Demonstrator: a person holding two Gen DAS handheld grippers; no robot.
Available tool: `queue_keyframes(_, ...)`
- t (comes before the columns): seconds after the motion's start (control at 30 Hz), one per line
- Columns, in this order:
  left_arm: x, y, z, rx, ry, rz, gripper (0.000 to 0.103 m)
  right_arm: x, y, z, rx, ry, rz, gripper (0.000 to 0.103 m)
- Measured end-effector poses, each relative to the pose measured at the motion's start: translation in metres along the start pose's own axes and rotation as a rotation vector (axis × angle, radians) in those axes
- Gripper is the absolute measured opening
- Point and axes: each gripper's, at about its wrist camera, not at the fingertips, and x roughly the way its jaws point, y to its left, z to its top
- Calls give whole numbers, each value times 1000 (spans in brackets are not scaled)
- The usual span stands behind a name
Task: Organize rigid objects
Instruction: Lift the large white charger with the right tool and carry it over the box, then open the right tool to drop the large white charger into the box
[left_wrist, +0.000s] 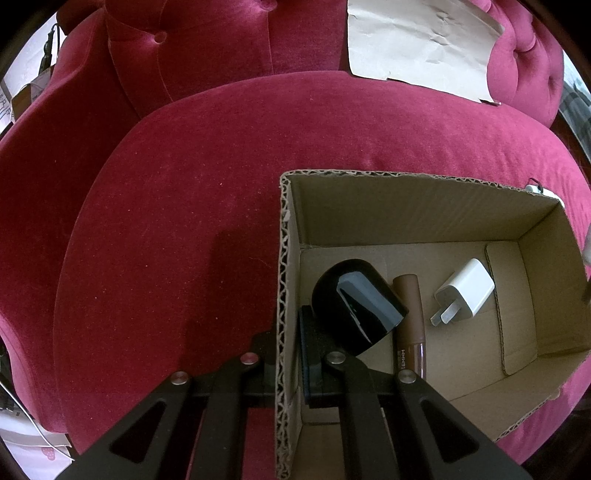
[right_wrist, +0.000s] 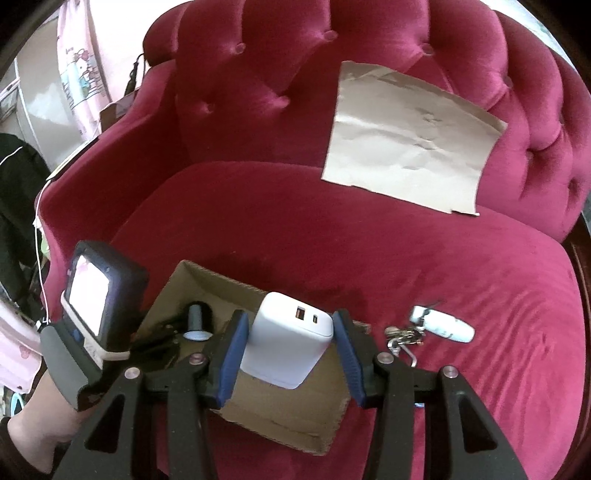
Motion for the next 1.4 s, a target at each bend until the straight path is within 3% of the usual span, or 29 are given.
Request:
queue_keyframes(1.03,1,1,1,-2,1,-2,6,59,33,-16,-14,157,67,51)
queue_keyframes(1.4,1,1,0,-2,0,-2,6,63,33,-16,-22,163,85,50)
